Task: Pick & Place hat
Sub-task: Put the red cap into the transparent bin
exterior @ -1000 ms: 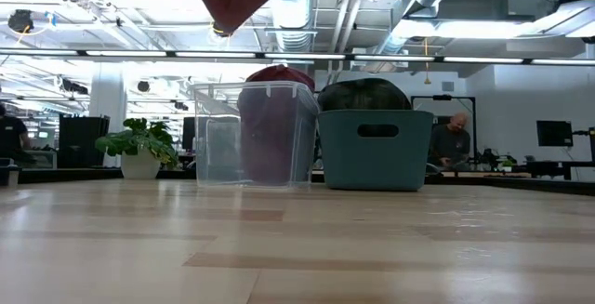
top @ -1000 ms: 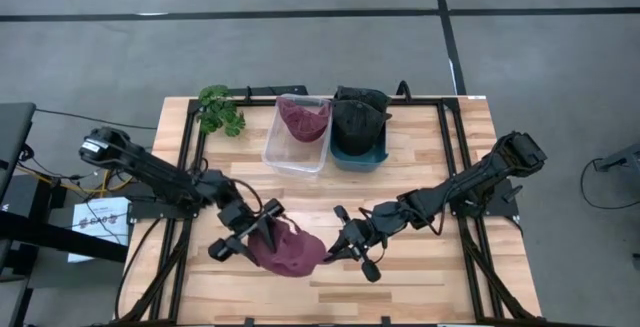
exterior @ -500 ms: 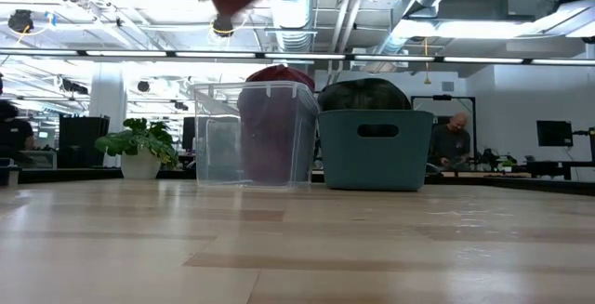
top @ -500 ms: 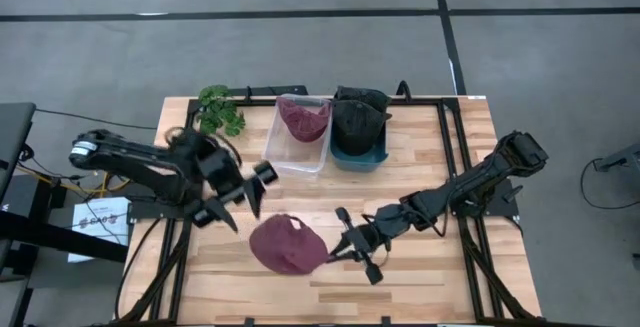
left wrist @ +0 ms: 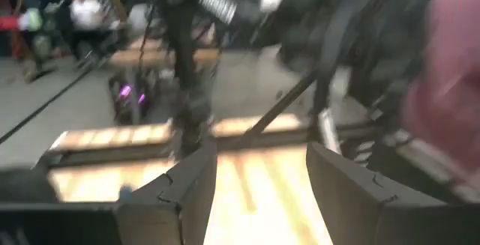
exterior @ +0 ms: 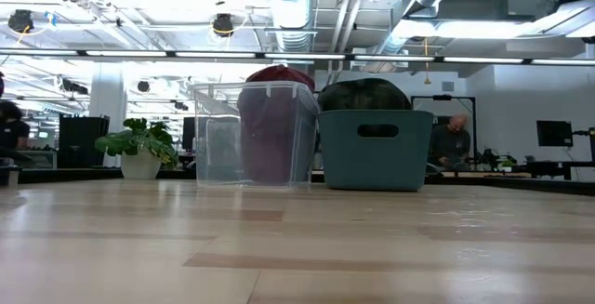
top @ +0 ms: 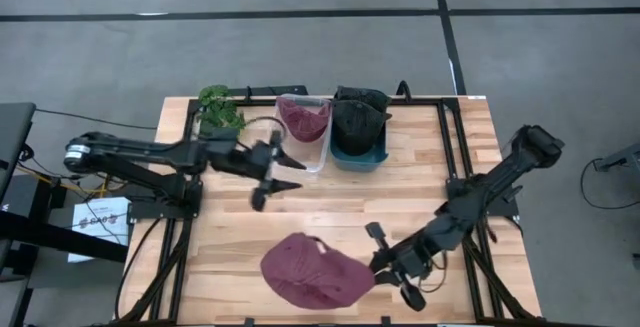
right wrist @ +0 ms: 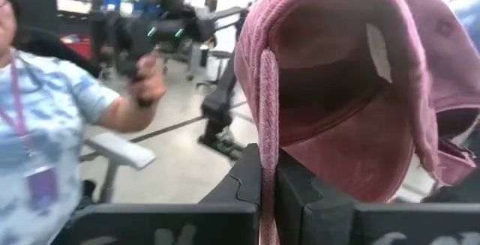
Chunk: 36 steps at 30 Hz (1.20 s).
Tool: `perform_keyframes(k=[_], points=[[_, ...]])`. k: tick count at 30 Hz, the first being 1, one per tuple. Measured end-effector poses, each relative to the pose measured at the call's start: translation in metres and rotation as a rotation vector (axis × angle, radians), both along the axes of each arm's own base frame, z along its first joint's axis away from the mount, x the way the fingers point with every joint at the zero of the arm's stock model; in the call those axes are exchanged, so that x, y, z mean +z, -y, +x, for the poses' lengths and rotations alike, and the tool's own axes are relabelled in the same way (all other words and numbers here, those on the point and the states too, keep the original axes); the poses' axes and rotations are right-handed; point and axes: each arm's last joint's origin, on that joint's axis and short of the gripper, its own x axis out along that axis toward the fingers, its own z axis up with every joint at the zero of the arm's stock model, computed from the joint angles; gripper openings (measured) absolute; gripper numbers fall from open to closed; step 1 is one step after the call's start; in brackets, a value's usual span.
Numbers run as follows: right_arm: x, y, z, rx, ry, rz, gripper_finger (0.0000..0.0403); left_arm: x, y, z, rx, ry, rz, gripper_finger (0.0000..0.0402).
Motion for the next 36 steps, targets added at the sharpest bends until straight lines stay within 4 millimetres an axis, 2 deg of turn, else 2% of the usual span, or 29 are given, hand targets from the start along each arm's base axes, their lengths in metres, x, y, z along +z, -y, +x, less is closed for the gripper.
perform_keyframes(k=[7,11,18,27,32,36], points=[[0.015,-0.002,-0.015,0.007,0.058,0.000,0.0001,-0.042,0.003,0.035,-0.010,-0.149,0.064,0.0205],[0.013,-0.003,-0.014,0.011,0.058,0.009,0.0001,-0.051,0.004,0.047,-0.027,-0.130,0.100,0.0205],[-0.001,-0.004,-0.001,-0.026,0.019,-0.023,0.0006,-0.047,0.011,0.058,-0.038,0.028,0.135,0.0205],[-0.009,0.023,0.021,-0.148,-0.067,0.021,0.0003,-0.038,0.027,0.055,-0.076,0.120,0.173,0.0205],[-0.023,0.032,0.037,-0.131,-0.140,0.062,0.0002,-0.031,0.024,0.055,-0.062,0.177,0.176,0.0205],[-0.035,0.039,0.049,-0.148,-0.192,0.080,0.0003,-0.017,0.025,0.056,-0.089,0.225,0.173,0.0205]])
